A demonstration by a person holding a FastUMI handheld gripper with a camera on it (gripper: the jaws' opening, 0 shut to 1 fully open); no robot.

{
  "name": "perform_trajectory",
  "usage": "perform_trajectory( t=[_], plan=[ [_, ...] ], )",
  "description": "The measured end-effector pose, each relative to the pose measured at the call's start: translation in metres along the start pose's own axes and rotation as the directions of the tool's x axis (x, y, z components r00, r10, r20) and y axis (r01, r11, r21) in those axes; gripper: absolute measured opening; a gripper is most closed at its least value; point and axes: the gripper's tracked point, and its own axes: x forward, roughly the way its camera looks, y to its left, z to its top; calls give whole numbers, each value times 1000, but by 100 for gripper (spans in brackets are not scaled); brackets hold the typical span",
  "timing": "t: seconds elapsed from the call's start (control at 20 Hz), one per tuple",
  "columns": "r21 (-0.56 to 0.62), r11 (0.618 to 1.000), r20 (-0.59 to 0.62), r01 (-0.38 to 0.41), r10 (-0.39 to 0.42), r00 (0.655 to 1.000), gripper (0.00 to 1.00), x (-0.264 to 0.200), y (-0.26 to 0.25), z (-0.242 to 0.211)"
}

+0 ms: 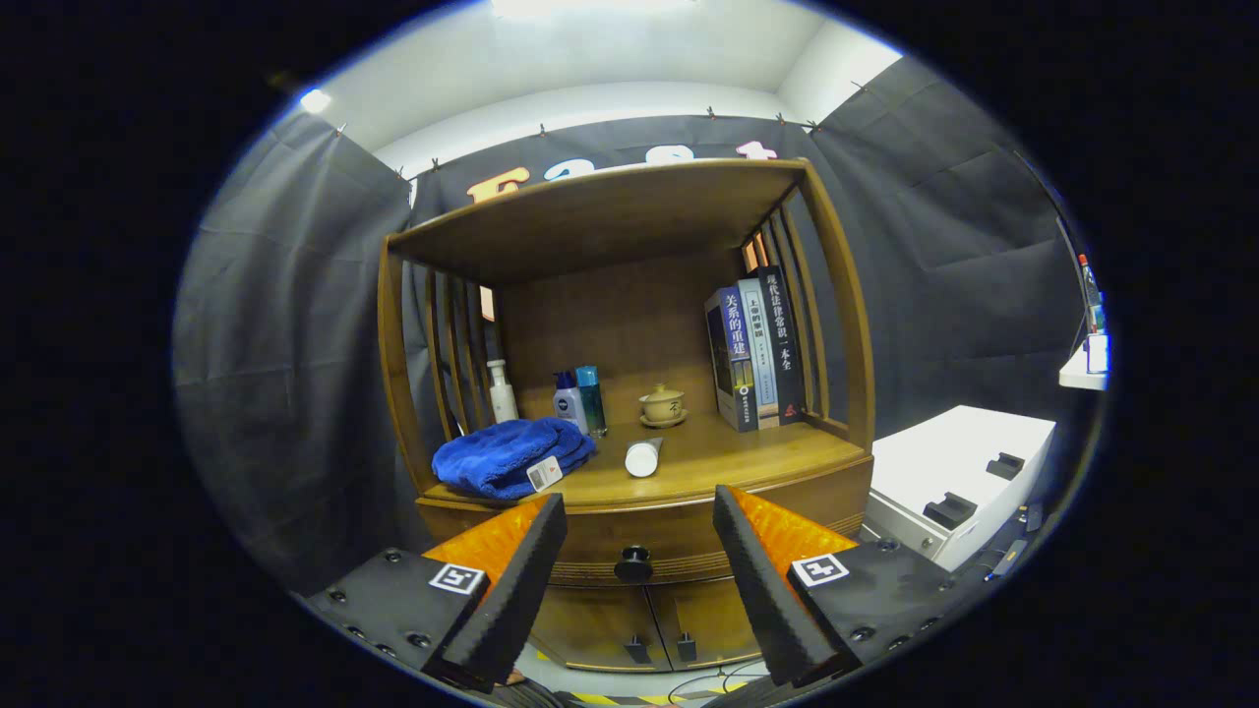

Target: Pull open the drawer, take out the items inside it, and place them on the countertop above the cabinet.

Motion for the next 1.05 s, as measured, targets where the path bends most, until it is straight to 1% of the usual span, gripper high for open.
perform_trajectory(
  t=[0.2, 0.35, 0.6, 0.75, 0.85, 1.05],
  plan=[
    [16, 999, 47, 48, -49, 998, 97, -23, -22, 23],
    [37, 999, 70, 33, -36, 997, 97, -35, -22, 30],
    [-1, 999, 81, 37, -36, 996, 97, -44, -28, 26],
    [-4, 1000, 84, 6, -6, 996, 97, -47, -16, 26],
    [-27, 999, 95, 19, -16, 995, 97, -48, -17, 26],
    [-48, 999, 80, -8, 12, 997, 97, -47, 1, 19]
  ],
)
